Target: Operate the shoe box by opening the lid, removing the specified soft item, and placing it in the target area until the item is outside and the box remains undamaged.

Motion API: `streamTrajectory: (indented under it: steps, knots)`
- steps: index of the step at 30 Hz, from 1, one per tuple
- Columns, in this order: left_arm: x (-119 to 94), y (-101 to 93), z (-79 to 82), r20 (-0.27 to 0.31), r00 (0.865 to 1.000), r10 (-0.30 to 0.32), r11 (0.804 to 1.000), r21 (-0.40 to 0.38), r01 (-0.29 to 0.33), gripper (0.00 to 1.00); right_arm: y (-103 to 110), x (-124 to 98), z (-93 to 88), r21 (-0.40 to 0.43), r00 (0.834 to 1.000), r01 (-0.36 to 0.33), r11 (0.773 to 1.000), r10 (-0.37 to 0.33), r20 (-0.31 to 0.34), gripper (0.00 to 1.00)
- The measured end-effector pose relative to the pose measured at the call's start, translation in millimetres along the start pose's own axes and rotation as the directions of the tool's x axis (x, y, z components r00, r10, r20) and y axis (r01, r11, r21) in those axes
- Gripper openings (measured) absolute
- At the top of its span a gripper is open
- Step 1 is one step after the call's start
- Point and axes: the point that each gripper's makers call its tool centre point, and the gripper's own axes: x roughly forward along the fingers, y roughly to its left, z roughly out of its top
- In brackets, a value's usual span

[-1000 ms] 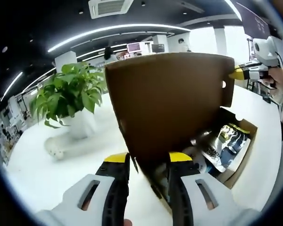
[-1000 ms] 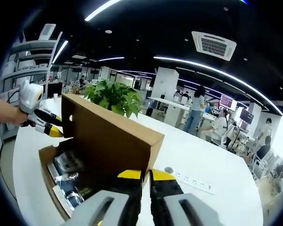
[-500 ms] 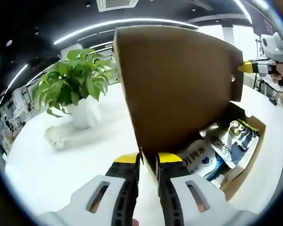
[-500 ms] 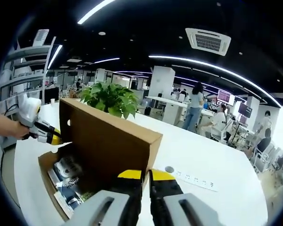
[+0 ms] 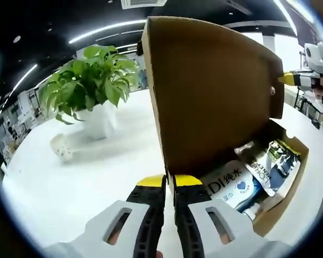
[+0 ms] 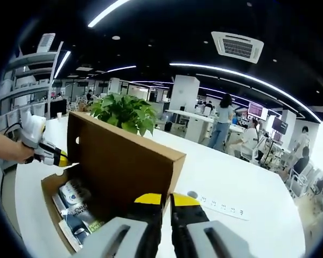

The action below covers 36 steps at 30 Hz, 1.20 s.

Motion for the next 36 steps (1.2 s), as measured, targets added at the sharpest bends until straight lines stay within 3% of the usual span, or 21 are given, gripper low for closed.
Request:
streamTrajectory:
  steps: [17,36]
  knots:
    - [2,1.7,1.5,-0.005,1.000,-0.003,1.000,0.002,0.003,0.01,-1,6,-3.8,-0.026,1.000,-0.004,1.000,0.004,-0.001,0.04]
    - [3,4.0,6.3,0.000,1.000,0.001,1.000,0.005,-0.001,0.01,15,1,-66.1,-0.009,0.994,-0.024,1.000,0.023,-0.105,0.03]
